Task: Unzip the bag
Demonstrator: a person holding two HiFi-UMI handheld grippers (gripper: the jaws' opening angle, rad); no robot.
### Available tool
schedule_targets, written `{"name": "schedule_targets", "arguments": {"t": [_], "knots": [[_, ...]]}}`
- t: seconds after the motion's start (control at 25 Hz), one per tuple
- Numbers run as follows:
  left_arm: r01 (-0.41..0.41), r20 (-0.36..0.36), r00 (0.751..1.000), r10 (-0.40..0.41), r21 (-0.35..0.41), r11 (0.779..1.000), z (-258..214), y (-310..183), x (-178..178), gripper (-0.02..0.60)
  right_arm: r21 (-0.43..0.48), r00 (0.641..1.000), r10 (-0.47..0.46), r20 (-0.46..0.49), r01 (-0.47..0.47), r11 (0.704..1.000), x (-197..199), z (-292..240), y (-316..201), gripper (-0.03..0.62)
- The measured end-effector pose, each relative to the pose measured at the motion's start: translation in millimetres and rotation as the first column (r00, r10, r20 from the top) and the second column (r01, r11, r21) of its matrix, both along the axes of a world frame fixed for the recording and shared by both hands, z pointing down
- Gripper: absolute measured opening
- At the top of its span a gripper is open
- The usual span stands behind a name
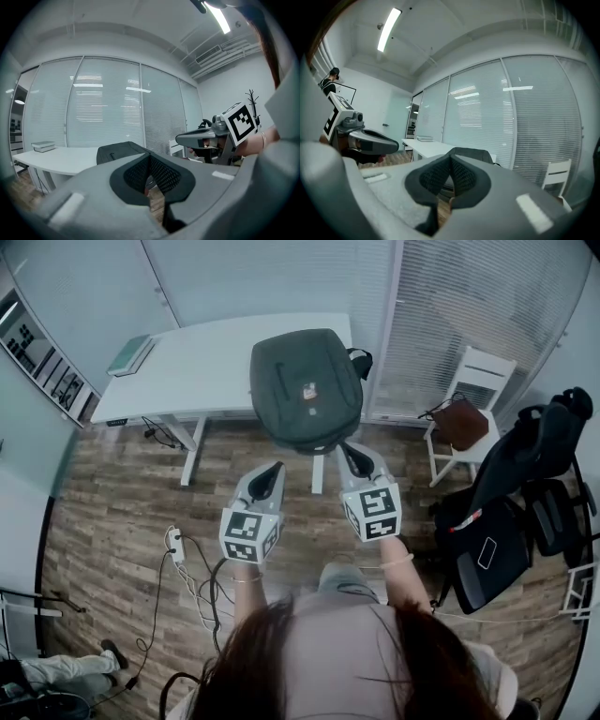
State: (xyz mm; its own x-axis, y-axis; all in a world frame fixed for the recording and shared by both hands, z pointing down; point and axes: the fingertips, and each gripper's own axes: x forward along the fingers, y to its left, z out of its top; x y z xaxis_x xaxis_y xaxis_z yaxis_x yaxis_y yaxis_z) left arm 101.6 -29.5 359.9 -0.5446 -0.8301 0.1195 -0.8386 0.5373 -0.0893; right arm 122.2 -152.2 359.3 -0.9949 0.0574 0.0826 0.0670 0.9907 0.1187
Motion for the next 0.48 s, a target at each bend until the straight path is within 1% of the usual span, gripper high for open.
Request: {"name": "schedule_targets", "arguments": {"t": [0.16,0.36,0.48], "knots": [[0.017,0.015,1.0,-0.017,-0.002,1.0,-8.7,-17.9,-8.8,0.011,0.02,0.999,-0.035,-0.006,0.035,0.999,-6.7,-1.7,-8.5,0.003],[0.03,0.007,1.0,-0.03,0.007,1.0,-14.7,-47.0,-13.1,0.011,0.031,0.997,-0.074,-0.006,0.075,0.997,-10.8,-8.0,-26.5,0.003],[0.033,-0.002,0.999,-0.033,0.0,0.999,-11.7,-62.6,-12.7,0.011,0.027,0.996,-0.086,-0.029,0.086,0.996,-10.7,-4.6,-39.3,0.003]]}}
